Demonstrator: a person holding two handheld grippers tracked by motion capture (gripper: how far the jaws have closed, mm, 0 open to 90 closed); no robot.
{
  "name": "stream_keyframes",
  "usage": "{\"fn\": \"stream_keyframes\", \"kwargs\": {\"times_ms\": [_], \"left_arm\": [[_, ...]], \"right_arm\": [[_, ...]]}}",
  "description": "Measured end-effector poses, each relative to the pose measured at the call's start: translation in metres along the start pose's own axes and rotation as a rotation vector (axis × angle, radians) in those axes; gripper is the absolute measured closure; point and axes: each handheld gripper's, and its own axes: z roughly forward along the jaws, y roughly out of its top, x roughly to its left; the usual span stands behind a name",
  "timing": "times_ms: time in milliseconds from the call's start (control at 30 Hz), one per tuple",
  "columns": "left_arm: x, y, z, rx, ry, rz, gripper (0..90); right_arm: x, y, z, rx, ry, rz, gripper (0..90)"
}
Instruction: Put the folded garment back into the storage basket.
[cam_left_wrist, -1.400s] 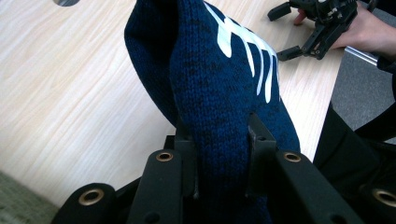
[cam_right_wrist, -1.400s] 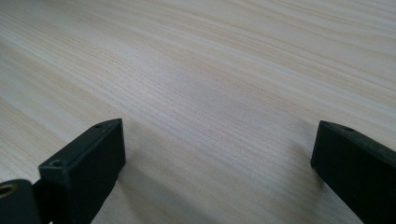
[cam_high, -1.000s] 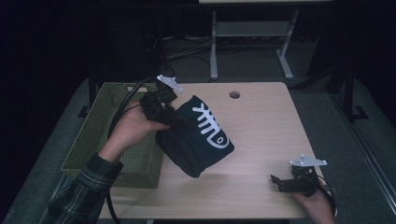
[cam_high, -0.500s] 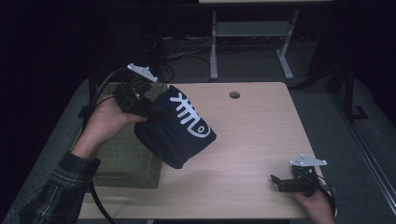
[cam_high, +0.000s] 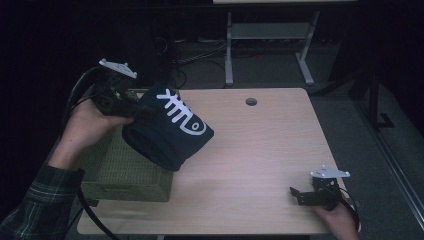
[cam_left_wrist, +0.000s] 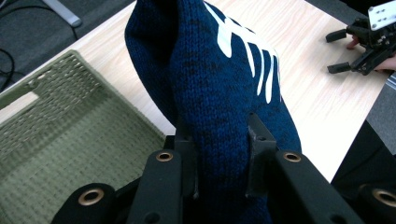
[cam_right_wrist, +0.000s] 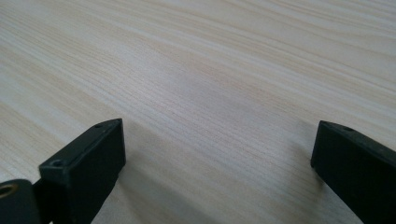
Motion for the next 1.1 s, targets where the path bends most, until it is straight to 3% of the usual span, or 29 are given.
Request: {"fn": "stream_keyframes", "kwargs": {"times_ms": [267, 667, 1100], "left_arm": [[0.012, -0.012, -0.018, -0.013, 0.034, -0.033, 72.1], [0.039, -0.041, -0.043, -0.034, 0.106, -0.118, 72.0], [0.065, -0.075, -0.041, -0.024, 0.160, -0.210, 72.0]], "right_arm": [[0.000, 0.000, 0.000, 0.000, -0.001, 0.001, 2.8], [0.000, 0.000, 0.000, -0.001, -0.003, 0.003, 2.8], [0.000, 0.000, 0.000, 0.000, -0.003, 0.002, 2.8]]}}
